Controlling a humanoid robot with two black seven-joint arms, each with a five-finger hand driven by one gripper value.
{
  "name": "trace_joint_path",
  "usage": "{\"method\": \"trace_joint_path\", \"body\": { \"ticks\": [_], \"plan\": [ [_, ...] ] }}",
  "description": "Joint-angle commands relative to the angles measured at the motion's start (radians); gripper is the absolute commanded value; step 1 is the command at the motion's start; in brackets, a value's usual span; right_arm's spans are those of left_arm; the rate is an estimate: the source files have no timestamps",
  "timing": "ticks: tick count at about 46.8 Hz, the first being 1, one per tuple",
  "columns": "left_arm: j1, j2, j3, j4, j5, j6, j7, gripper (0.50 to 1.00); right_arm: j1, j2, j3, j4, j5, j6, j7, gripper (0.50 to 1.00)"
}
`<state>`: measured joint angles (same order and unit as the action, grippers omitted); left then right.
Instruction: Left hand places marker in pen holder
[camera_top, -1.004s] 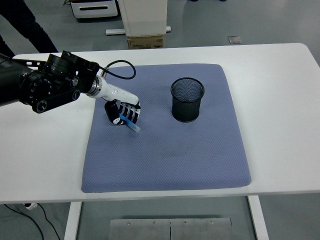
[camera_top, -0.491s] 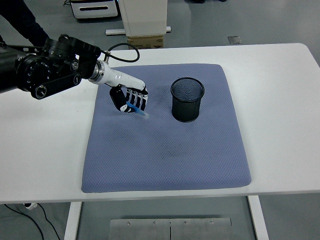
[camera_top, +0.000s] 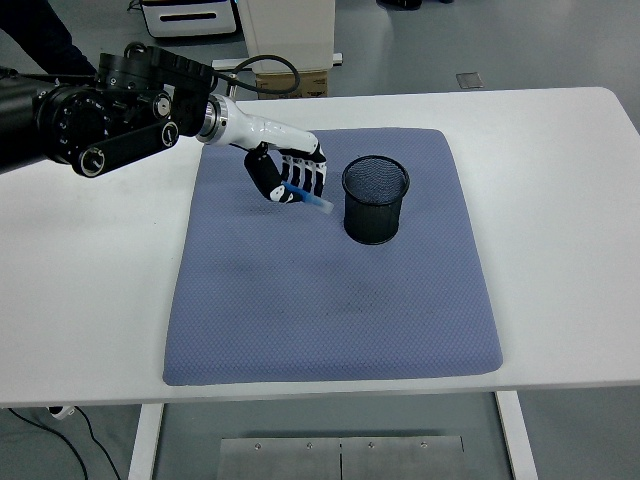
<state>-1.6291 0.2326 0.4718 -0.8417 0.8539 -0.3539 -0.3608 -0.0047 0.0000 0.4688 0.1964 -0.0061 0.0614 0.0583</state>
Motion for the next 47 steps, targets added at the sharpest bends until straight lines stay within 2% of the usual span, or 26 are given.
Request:
{"method": "trace_joint_path", "body": {
  "ticks": [1,13,19,26,34,47],
  "plan": [
    [-0.002,-0.003,-0.002,0.001,-0.004,-0.002,0.0,0.5,0.0,0.0,-0.001,0.0,0.0,0.0,0.0,1.0],
    [-0.005,-0.065,-0.064,0.052,-0.056,-0.013,-0.001,0.5,0.0,0.0,0.001,0.0,0.0,0.0,0.0,1.0],
    [-0.005,-0.091,-0.09,0.087,-0.082,-0.036,0.0,0.5,0.0,0.0,0.001,0.0,0.0,0.0,0.0,1.0],
    [0.003,-0.134,-0.136,0.121,-0.104,-0.037,-0.001,0.5,0.0,0.0,-0.001,0.0,0.0,0.0,0.0,1.0],
    [0.015,-0.185,-0.153,0.145,-0.199,-0.03,0.0,0.5,0.0,0.0,0.001,0.0,0.0,0.0,0.0,1.0],
    [0.051,-0.208,-0.157,0.153,-0.32,-0.02,0.0,0.5,0.0,0.0,-0.001,0.0,0.0,0.0,0.0,1.0]
  ]
}}
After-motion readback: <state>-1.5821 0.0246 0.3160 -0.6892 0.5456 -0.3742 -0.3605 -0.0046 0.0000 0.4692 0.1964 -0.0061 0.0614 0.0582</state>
